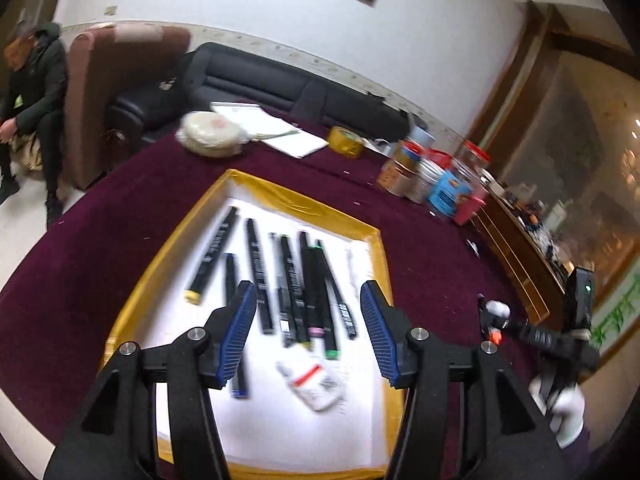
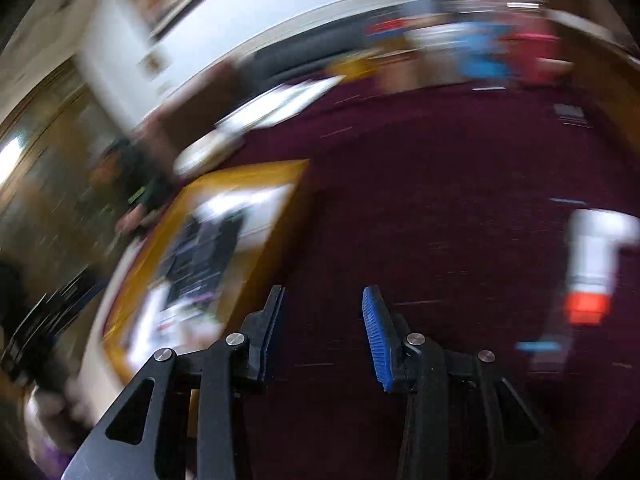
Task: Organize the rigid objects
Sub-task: 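Grasp a black marker with the left tool while the right tool grasps the orange-tipped glue bottle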
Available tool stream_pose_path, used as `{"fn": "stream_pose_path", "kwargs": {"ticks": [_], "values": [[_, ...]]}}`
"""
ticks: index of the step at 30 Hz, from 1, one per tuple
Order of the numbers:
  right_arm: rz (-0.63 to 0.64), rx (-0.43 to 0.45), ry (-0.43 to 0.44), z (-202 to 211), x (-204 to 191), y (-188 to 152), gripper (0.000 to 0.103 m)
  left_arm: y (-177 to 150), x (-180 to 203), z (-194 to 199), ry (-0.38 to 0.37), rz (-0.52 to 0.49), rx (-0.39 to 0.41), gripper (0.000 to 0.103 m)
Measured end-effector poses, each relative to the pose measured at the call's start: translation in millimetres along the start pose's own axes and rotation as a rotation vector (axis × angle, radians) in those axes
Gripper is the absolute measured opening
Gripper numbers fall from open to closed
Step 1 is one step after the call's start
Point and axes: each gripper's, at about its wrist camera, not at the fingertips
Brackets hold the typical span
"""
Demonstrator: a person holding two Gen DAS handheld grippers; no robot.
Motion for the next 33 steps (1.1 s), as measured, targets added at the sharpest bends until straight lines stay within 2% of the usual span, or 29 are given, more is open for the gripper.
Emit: {"fn": "stream_pose_path", "kwargs": {"ticks": [3, 6, 10, 15, 17, 18, 23, 26, 28, 30, 33], "values": [[-0.166, 0.065, -0.231, 29, 80, -4, 0.035, -2, 24, -8, -0.022, -0.053, -0.022, 0.053], [-0.244, 0.069, -0.291, 39, 125, -8, 0.035, -5, 50, -18, -0.039, -0.106, -0.047, 0.053], [-0.261, 0.057, -0.269, 30, 145, -6, 0.035, -12, 88, -36, -0.056, -0.179, -0.111, 0.052], [-0.256, 0.040, -0.280, 3, 148, 6, 0.035, -22, 137, -53, -0.073, -0.278, -0.174, 0.052], [-0.264, 0.032, -0.247, -10, 151, 13, 0.031, -25, 161, -64, -0.095, -0.327, -0.202, 0.052], [-0.271, 0.041, -0.208, -9, 155, 11, 0.025, -27, 172, -70, -0.097, -0.351, -0.215, 0.052], [-0.293, 0.040, -0.185, 7, 165, -10, 0.024, -37, 228, -111, -0.108, -0.472, -0.270, 0.052], [-0.318, 0.062, -0.194, 20, 179, -27, 0.025, -42, 256, -145, -0.113, -0.510, -0.319, 0.052], [-0.332, 0.085, -0.161, 27, 190, -35, 0.025, -42, 273, -167, -0.128, -0.531, -0.350, 0.052], [-0.359, 0.094, -0.096, 30, 200, -37, 0.025, -46, 293, -188, -0.101, -0.572, -0.356, 0.052], [-0.353, 0.098, -0.090, 29, 200, -36, 0.025, -50, 313, -216, -0.098, -0.615, -0.386, 0.052]]}}
Point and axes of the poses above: each gripper's, at about its wrist camera, not at the fingertips, and z roughly against the way its jaws point, x to its right, y to its top, and after that the axes turned 11 degrees about -x, right-handed
